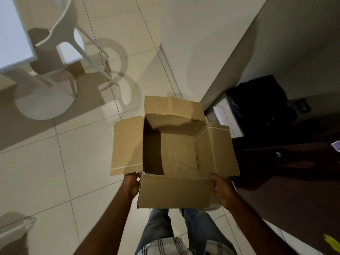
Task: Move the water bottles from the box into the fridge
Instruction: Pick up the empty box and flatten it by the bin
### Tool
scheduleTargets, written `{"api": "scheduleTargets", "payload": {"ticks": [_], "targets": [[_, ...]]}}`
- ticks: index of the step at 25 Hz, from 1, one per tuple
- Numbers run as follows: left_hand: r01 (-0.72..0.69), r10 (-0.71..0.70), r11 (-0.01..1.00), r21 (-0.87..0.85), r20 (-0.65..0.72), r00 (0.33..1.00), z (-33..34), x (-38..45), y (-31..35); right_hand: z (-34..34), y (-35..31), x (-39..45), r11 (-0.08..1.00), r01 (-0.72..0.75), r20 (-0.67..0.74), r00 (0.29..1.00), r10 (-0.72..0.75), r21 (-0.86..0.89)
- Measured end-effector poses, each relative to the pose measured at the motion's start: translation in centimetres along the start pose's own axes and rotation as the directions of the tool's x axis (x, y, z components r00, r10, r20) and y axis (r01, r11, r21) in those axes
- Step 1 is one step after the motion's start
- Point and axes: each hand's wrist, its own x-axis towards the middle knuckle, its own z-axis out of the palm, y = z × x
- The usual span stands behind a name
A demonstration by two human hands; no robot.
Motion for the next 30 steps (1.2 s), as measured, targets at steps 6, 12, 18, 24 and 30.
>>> {"api": "scheduleTargets", "payload": {"ticks": [6,12,18,24,30], "targets": [[0.043,-0.039,0.997,0.072,-0.054,0.998,0.0,-4.7,2.7,0.0,-3.4,-7.7,0.929,0.36,-0.053,0.93,-0.365,-0.079],[0.015,-0.021,0.994,0.104,0.06,0.998,1.8,-7.9,4.8,1.0,-5.9,-12.4,0.859,0.505,-0.14,0.859,-0.492,0.087],[-0.096,0.087,0.987,0.132,0.067,0.994,4.8,-10.3,8.3,0.4,-7.6,-14.6,0.745,0.659,-0.172,0.75,-0.639,0.104],[-0.217,0.202,0.972,0.091,0.147,0.968,5.4,-10.9,10.3,0.4,-6.3,-14.9,0.668,0.741,-0.245,0.661,-0.71,0.064],[-0.083,0.101,0.994,-0.07,0.332,0.938,5.4,-11.2,11.5,-0.2,-6.3,-14.9,0.737,0.672,-0.274,0.725,-0.632,0.075]]}}
